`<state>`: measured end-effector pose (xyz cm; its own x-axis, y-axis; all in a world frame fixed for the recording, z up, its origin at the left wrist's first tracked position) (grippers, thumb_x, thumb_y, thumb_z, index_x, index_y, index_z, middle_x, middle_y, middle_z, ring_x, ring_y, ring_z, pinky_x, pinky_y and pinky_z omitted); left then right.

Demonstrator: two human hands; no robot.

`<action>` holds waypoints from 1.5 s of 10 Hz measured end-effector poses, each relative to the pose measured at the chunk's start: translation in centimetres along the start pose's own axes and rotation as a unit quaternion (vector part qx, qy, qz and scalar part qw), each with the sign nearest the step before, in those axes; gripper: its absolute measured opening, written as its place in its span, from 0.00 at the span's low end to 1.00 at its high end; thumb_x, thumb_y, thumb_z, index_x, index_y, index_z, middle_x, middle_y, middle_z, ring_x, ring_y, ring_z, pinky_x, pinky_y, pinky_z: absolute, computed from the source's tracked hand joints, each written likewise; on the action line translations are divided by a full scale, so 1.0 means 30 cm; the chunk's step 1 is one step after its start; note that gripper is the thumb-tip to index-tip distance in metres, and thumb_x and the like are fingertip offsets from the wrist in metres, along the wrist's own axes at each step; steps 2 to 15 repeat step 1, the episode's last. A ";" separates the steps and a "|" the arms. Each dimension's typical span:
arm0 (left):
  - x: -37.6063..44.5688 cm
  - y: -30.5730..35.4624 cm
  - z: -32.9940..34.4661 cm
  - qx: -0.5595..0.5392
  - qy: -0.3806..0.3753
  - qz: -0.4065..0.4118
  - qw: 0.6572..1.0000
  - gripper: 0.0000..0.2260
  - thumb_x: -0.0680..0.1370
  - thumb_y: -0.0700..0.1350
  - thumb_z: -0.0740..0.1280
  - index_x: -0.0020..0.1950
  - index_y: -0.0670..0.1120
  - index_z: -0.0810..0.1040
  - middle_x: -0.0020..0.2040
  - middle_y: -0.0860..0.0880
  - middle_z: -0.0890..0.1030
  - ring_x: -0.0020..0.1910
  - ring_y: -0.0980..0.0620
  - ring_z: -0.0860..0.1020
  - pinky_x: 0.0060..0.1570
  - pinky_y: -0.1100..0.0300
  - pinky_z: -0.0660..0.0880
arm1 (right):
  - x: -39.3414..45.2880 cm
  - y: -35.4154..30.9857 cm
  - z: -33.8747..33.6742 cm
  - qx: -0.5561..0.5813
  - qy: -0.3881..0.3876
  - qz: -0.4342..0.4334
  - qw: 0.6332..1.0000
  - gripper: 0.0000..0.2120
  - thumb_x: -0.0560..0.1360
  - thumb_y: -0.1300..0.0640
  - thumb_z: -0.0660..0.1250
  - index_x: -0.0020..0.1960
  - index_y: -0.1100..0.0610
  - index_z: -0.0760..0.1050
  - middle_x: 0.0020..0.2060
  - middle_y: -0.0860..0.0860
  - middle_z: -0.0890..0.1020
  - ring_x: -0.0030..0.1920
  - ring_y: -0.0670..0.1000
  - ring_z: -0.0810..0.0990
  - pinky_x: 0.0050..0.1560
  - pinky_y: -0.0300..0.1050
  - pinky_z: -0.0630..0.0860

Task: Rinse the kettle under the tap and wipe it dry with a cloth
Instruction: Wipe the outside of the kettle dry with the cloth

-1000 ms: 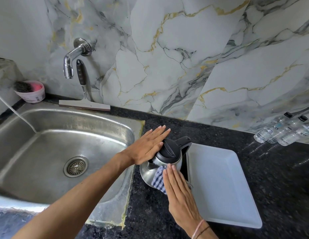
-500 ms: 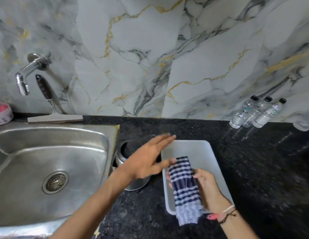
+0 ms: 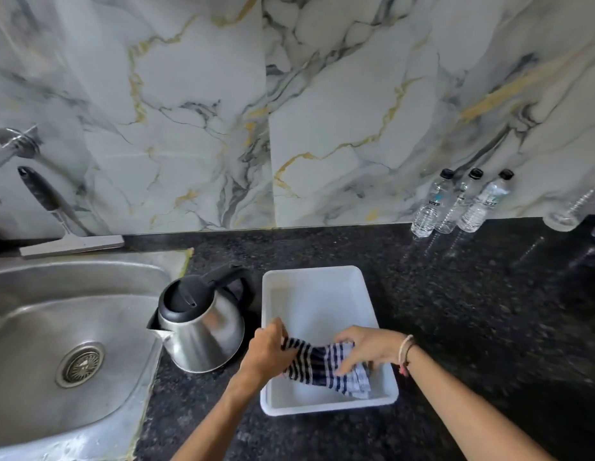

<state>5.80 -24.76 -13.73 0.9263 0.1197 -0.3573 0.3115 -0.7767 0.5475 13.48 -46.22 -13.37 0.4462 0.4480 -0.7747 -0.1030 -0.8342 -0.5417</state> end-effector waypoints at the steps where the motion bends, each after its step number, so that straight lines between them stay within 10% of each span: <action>1: -0.010 0.049 0.028 0.147 -0.014 0.014 0.989 0.21 0.79 0.46 0.67 0.70 0.41 0.68 0.67 0.38 0.76 0.63 0.38 0.78 0.61 0.49 0.75 | -0.008 -0.039 -0.052 -0.195 0.111 -0.014 0.974 0.31 0.77 0.53 0.75 0.78 0.55 0.69 0.76 0.57 0.73 0.71 0.57 0.77 0.63 0.47 0.77; 15: -0.010 0.049 0.028 0.147 -0.014 0.014 0.989 0.21 0.79 0.46 0.67 0.70 0.41 0.68 0.67 0.38 0.76 0.63 0.38 0.78 0.61 0.49 0.75 | -0.008 -0.039 -0.052 -0.195 0.111 -0.014 0.974 0.31 0.77 0.53 0.75 0.78 0.55 0.69 0.76 0.57 0.73 0.71 0.57 0.77 0.63 0.47 0.77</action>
Point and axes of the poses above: each hand's wrist, its own x-axis towards the middle knuckle, its own z-axis out of the palm, y = z × x, the point moved 1 cm from there along x, towards the middle knuckle
